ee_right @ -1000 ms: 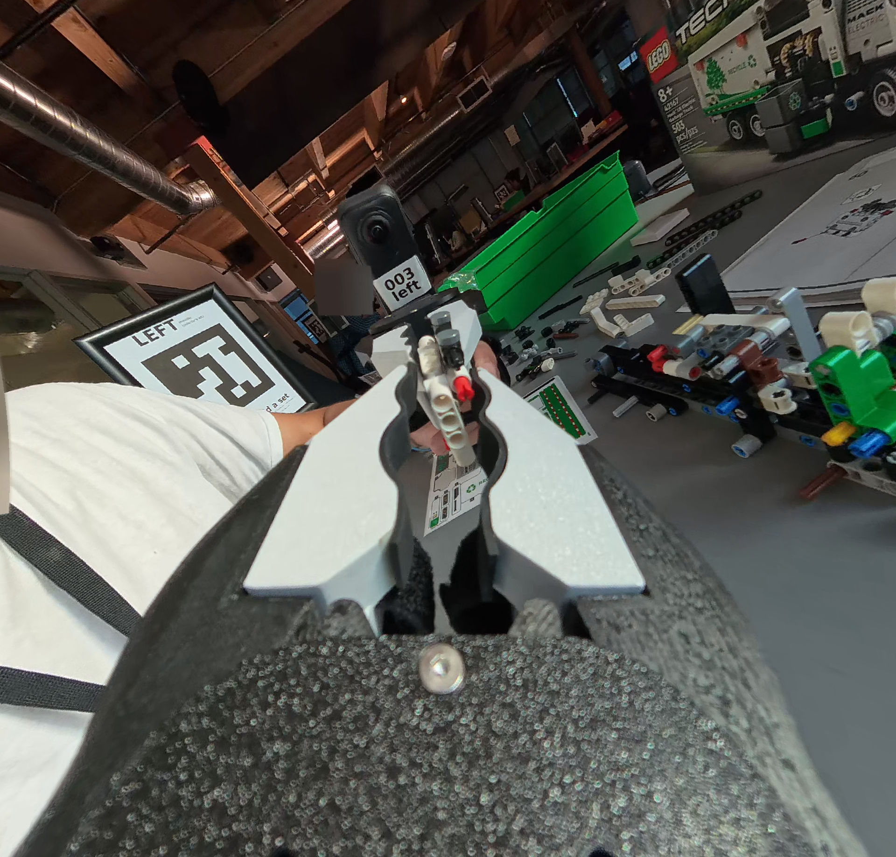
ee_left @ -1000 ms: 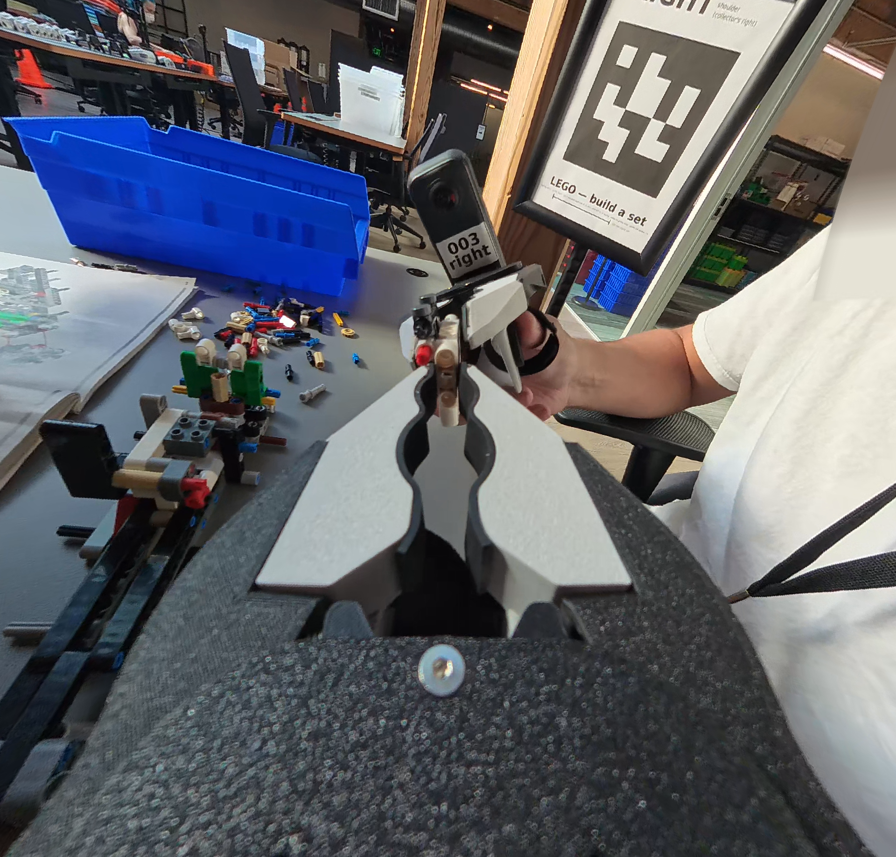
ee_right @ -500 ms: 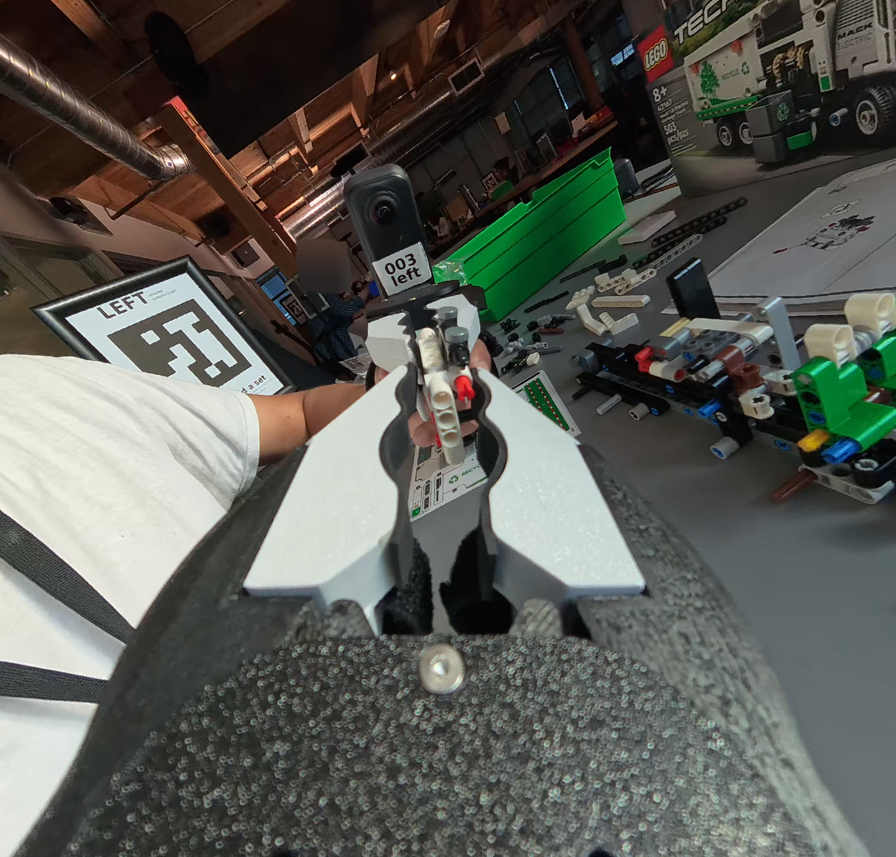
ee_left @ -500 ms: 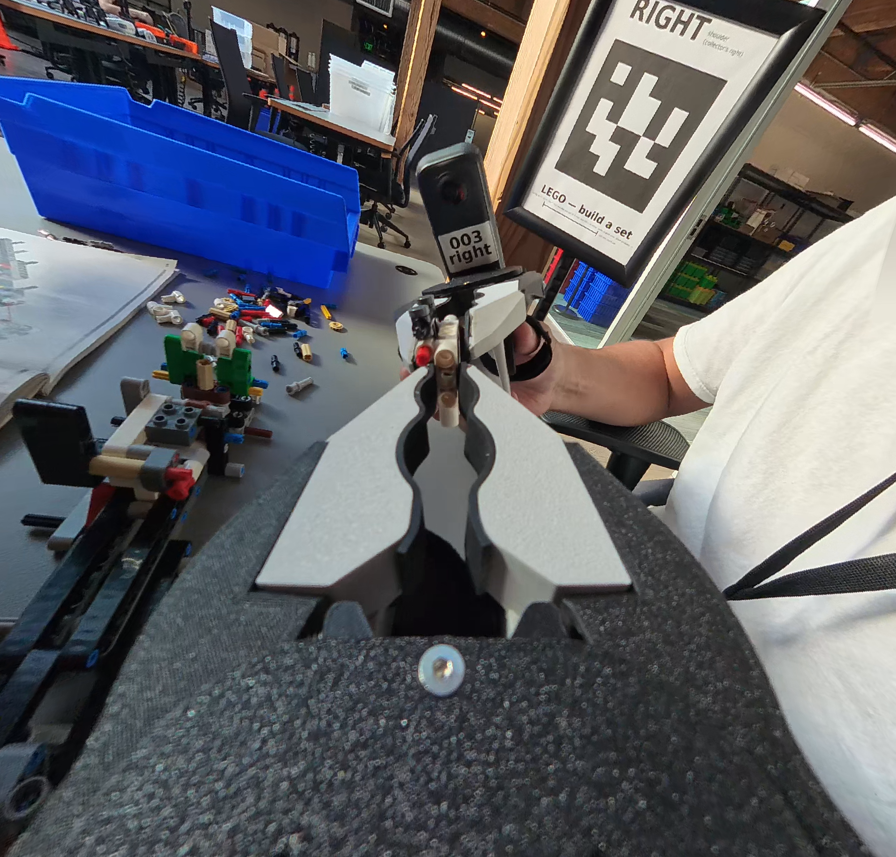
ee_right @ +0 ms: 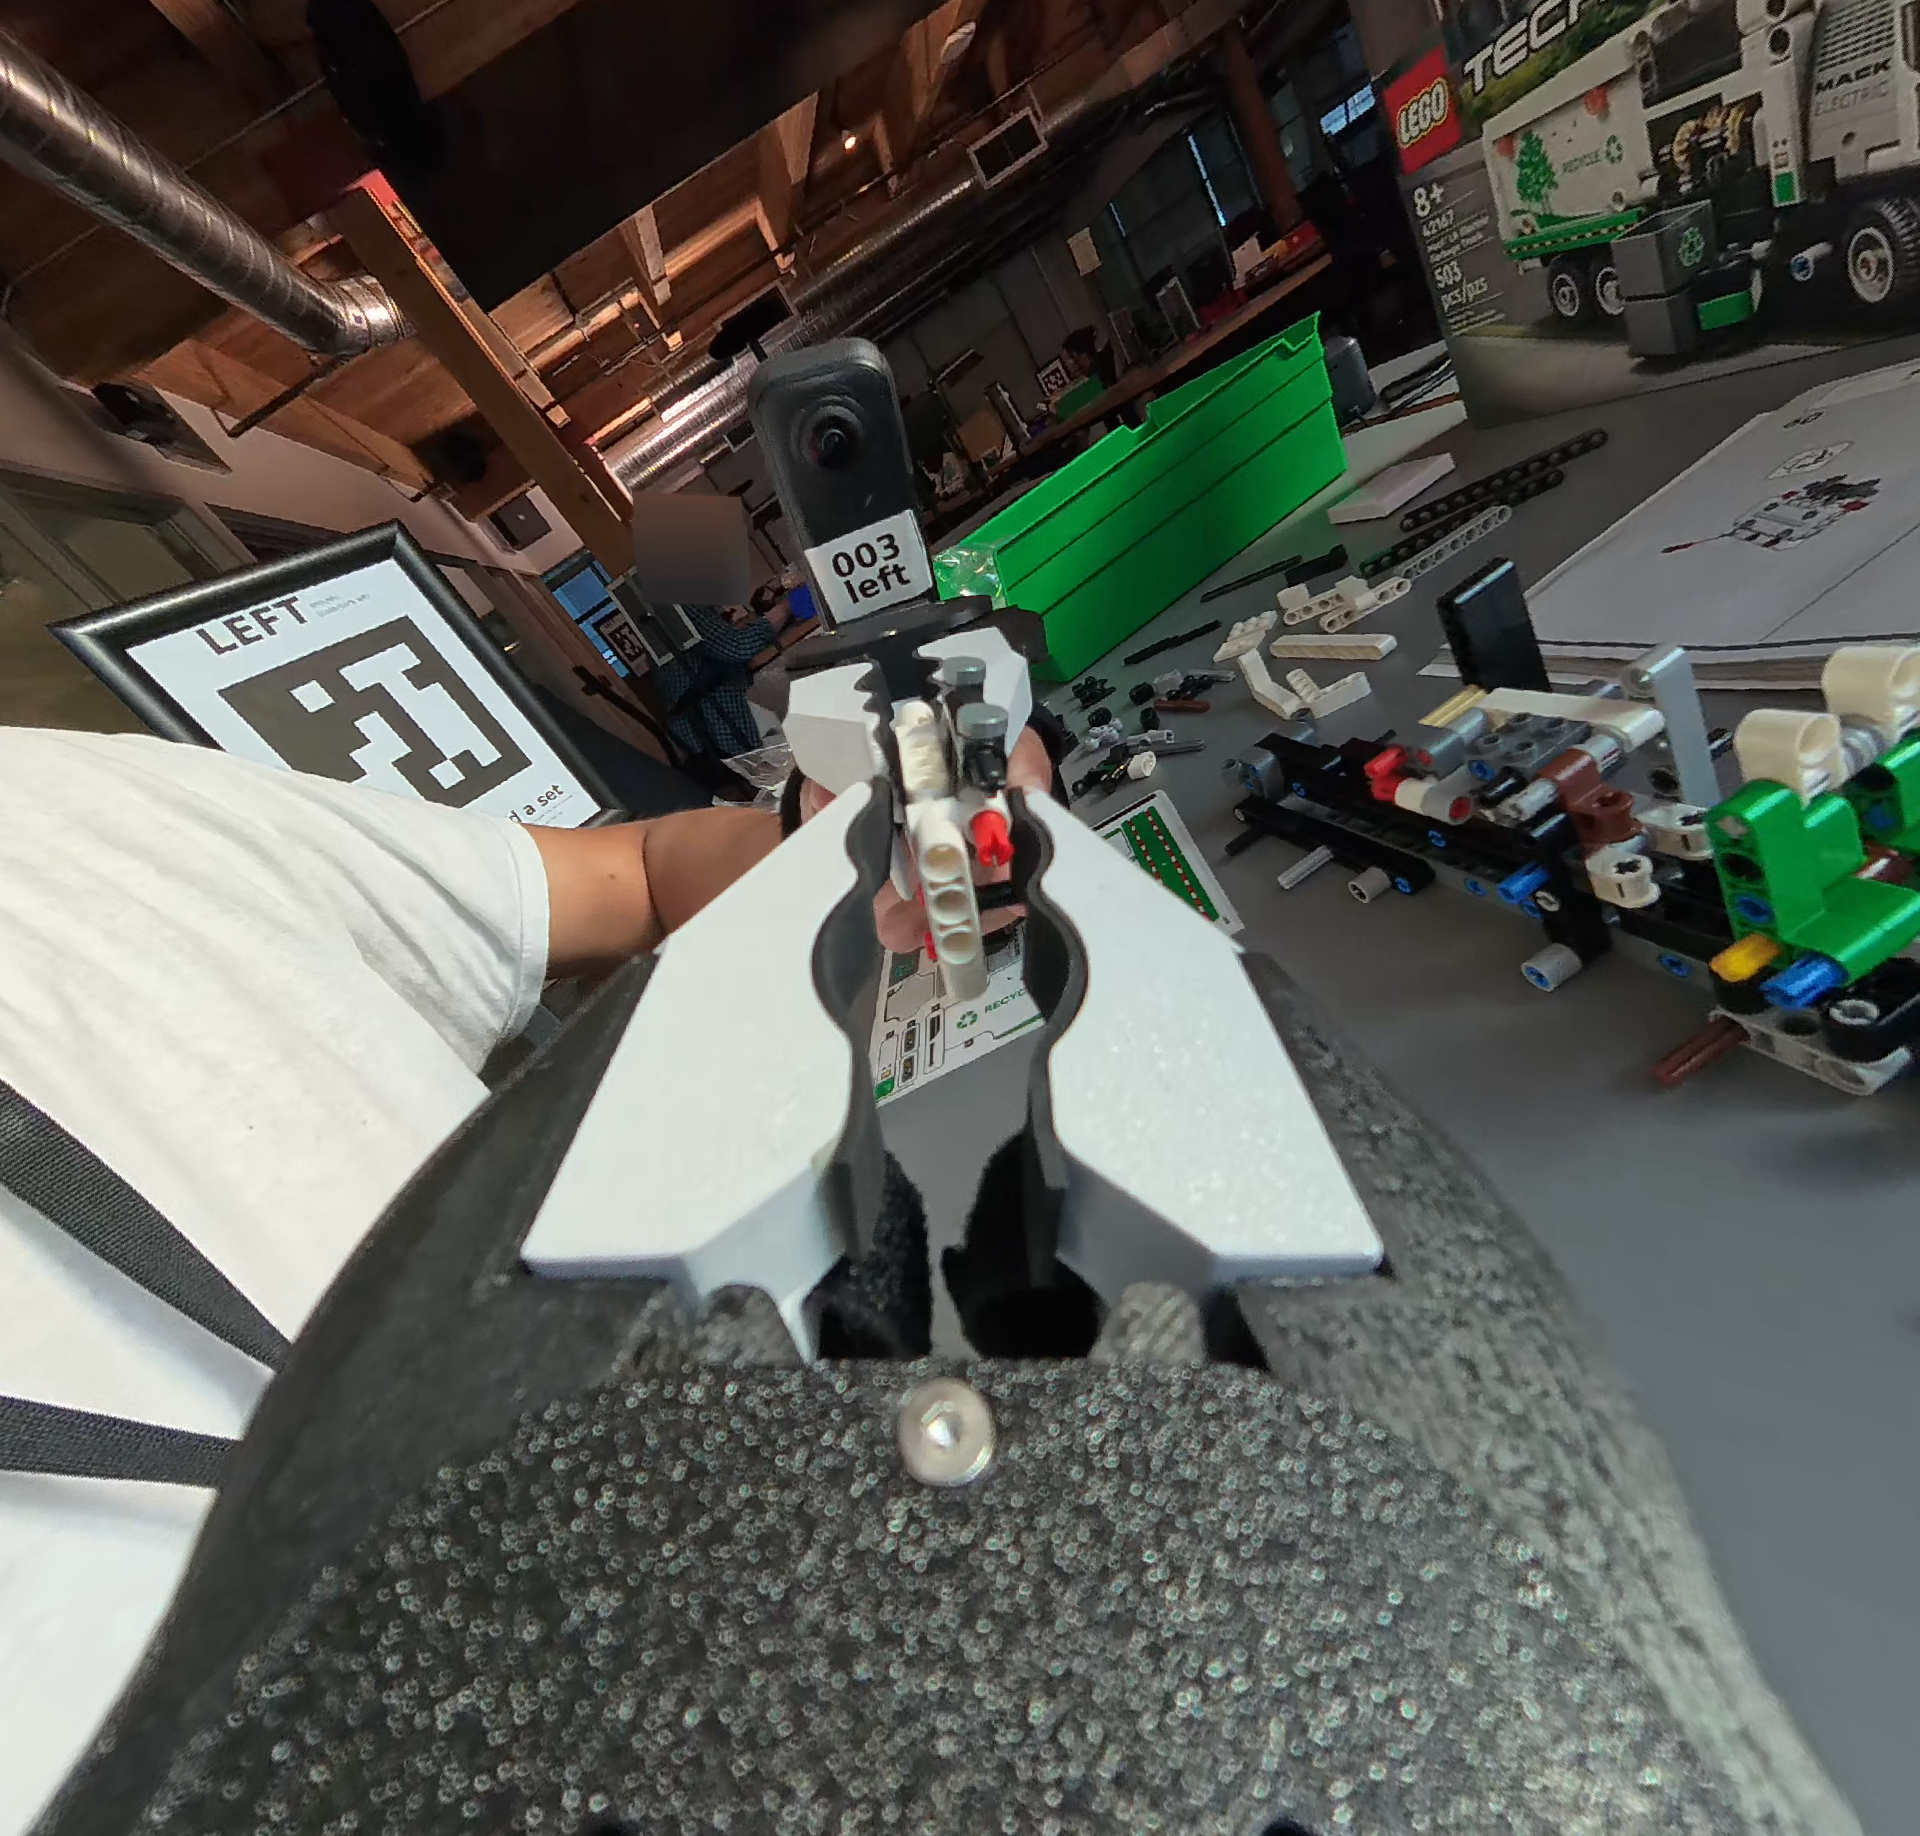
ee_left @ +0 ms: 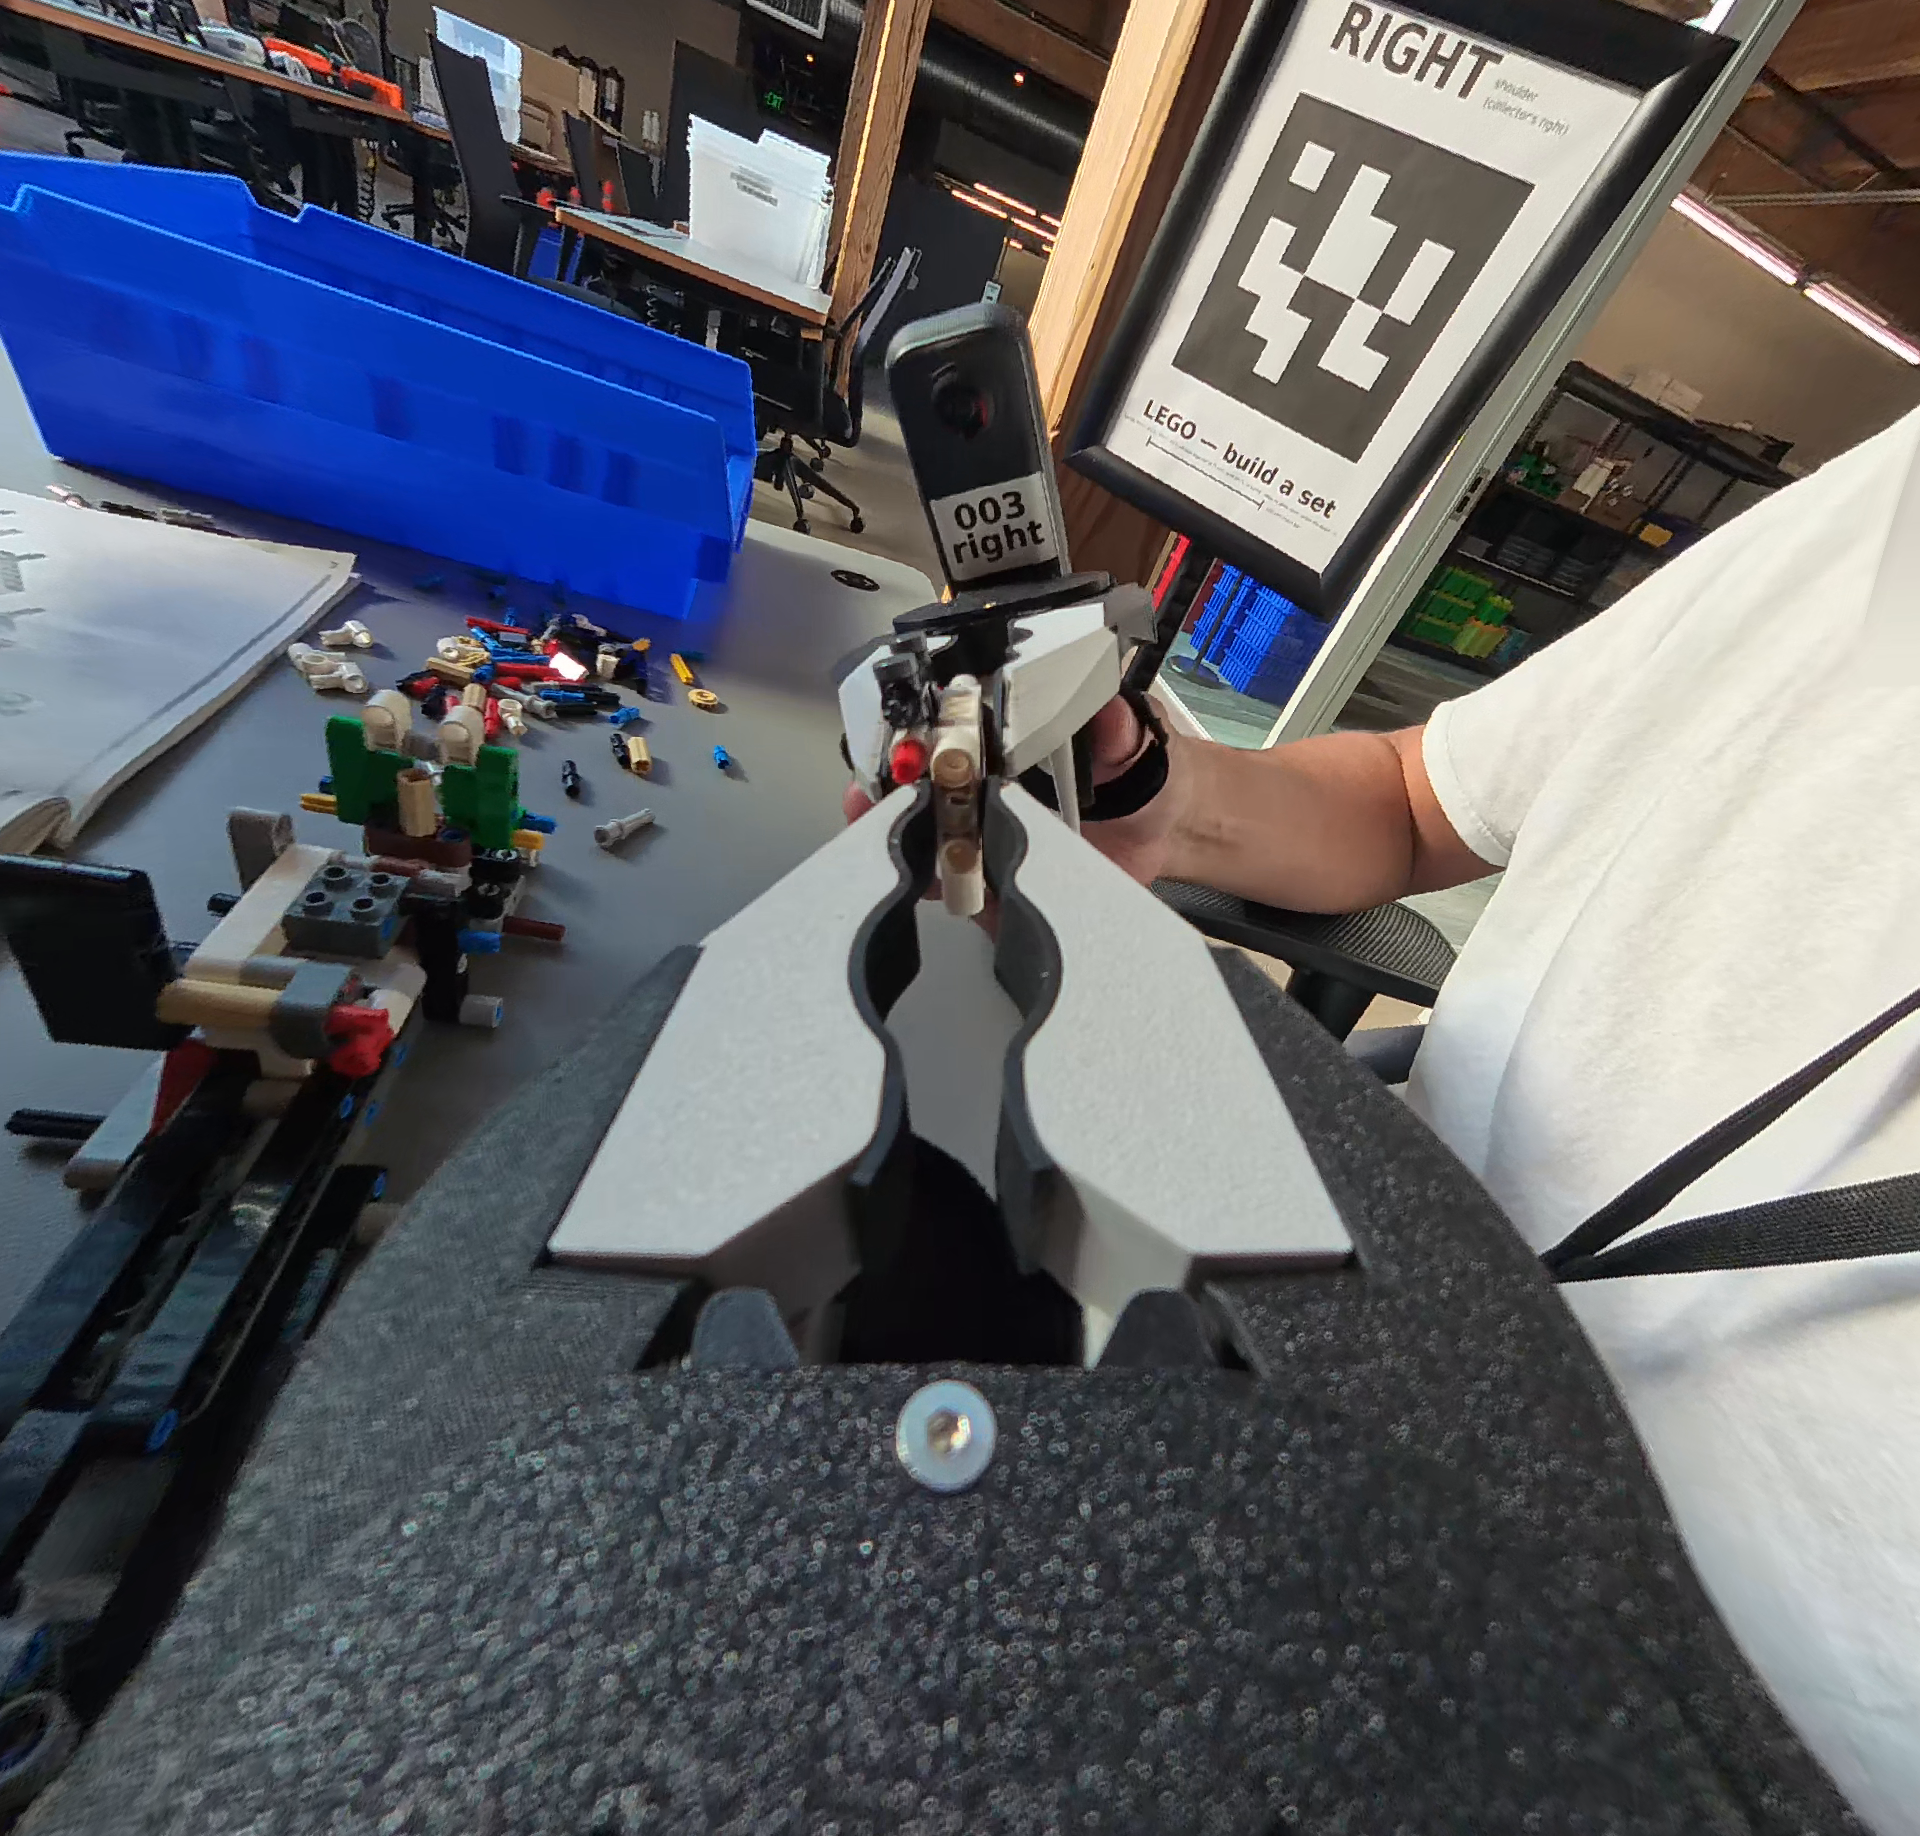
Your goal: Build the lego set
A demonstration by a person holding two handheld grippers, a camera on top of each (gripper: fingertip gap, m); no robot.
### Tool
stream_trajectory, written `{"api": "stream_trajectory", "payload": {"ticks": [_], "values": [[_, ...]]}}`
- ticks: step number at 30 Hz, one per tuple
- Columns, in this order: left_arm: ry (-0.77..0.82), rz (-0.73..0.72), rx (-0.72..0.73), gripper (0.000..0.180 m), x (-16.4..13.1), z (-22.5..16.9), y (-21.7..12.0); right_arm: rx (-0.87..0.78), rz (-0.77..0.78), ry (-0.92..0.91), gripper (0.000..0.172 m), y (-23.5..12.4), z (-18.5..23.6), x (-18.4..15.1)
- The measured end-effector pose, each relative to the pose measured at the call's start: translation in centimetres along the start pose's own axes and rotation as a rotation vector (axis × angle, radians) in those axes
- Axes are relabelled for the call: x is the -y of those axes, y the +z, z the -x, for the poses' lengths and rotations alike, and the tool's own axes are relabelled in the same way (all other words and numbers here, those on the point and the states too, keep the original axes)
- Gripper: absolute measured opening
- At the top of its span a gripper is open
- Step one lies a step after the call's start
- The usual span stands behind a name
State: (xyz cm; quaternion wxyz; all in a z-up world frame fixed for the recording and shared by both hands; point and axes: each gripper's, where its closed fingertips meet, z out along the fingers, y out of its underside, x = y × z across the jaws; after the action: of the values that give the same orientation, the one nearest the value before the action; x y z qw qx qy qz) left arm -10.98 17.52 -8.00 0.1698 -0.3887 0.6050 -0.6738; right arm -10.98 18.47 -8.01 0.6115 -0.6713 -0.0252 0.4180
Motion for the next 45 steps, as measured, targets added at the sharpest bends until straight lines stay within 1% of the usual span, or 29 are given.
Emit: {"api": "stream_trajectory", "payload": {"ticks": [8,15,19,21,24,26,27,30,33,35,42,45], "values": [[0.055,0.011,0.014,0.006,0.0,-0.2,0.0,0.015,-0.013,0.026,0.015,0.0,0.2,0.1],[0.045,0.018,0.024,0.005,-0.2,0.1,0.1,0.009,-0.011,0.045,0.02,0.0,0.0,0.1],[0.053,0.017,0.01,0.006,-0.2,-0.3,0.1,-0.015,-0.004,-0.021,0.015,0.0,0.2,0.1],[0.057,0.017,0.011,0.006,-0.2,-0.3,0.1,-0.013,-0.002,-0.011,0.016,0.0,0.2,0.1],[0.01,0.009,-0.003,0.005,-0.2,-0.1,0.1,0.002,0.003,0.009,0.016,0.0,0.0,0.0],[-0.022,-0.009,-0.016,0.005,0.1,0.0,-0.1,0.019,-0.001,-0.025,0.022,-0.1,0.3,0.0],[-0.031,-0.009,-0.021,0.005,0.1,0.0,-0.2,0.02,0.01,-0.035,0.023,-0.2,0.3,0.0],[-0.041,-0.021,-0.029,0.005,0.3,-0.1,-0.2,0.001,0.027,-0.088,0.02,-0.6,0.1,0.0],[-0.089,-0.054,-0.045,0.004,0.8,0.1,-0.5,-0.006,0.044,-0.093,0.019,-0.8,-0.2,-0.1],[-0.117,-0.062,-0.055,0.005,0.9,0.3,-0.6,0.0,0.034,-0.081,0.015,-0.9,-0.2,0.0],[-0.18,-0.049,-0.078,0.005,0.8,0.7,-0.6,-0.001,0.031,0.003,0.014,-1.0,-0.8,0.1],[-0.164,-0.05,-0.078,0.006,0.7,0.6,-0.6,0.018,0.037,0.037,0.015,-1.0,-0.7,0.0]]}}
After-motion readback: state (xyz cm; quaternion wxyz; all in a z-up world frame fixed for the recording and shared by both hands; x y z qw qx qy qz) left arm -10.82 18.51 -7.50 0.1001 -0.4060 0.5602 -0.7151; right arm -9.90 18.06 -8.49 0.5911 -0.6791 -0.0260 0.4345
